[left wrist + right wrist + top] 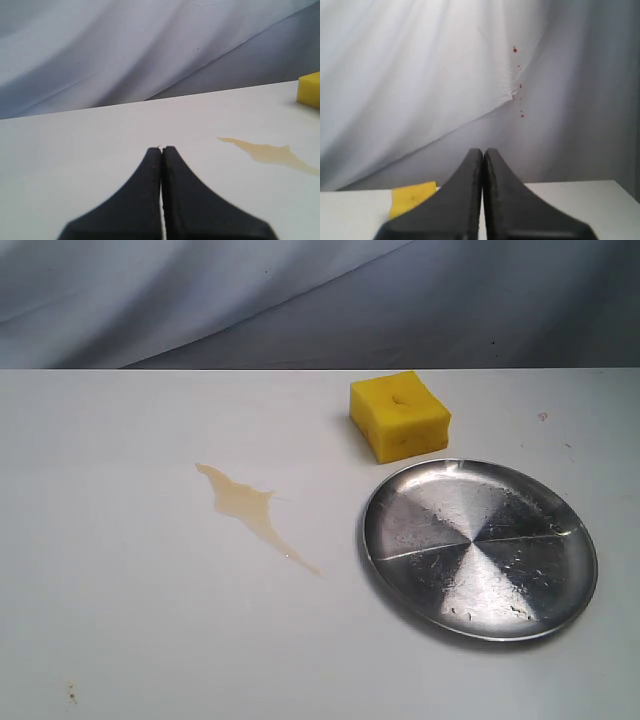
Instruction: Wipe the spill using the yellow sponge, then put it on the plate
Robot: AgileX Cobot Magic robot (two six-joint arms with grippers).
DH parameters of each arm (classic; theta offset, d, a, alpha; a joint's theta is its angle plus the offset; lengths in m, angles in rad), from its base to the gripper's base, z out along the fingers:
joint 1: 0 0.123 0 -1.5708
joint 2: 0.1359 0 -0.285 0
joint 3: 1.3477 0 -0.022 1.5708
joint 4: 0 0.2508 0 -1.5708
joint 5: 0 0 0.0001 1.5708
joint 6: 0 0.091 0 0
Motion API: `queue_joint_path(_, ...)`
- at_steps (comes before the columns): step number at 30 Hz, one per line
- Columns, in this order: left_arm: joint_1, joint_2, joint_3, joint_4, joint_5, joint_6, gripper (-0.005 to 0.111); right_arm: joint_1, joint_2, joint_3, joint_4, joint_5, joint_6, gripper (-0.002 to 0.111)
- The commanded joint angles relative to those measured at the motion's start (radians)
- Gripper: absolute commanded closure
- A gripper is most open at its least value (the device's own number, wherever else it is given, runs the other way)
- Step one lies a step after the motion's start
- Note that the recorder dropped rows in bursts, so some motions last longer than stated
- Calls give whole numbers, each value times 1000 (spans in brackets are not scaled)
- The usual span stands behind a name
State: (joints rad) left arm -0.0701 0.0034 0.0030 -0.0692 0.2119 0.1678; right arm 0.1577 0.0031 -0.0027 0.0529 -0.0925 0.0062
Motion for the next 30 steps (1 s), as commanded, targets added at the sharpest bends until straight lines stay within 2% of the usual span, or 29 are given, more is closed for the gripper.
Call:
queue_joint_path(1,1,-3,-3,0,-6,-8,107,-7,-3,3,163,-97,136,108)
queue_joint_path(5,1,-3,-3,0,-6,-8,107,-7,29,-9,239,-93,155,108)
queue_joint_path(11,1,-3,-3,0,-6,-8,107,-7,333,-193,191,6,155,108)
queue_joint_path(15,1,-3,-3,0,-6,-8,107,18,620,-412,85,111,152,108)
queue_joint_path(19,1,-3,-3,0,-6,-8,107,119,918,-635,-8,184,85,108)
queue_joint_path(24,1,-3,-3,0,-6,-8,107,229,1249,-937,-18,321,-30,108)
queue_joint_path(28,1,-3,-3,0,-6,-8,107,236,1531,-1208,0,499,-28,107)
queue_joint_path(30,1,-3,-3,0,-6,-8,107,234,1649,-1334,8,585,-28,101)
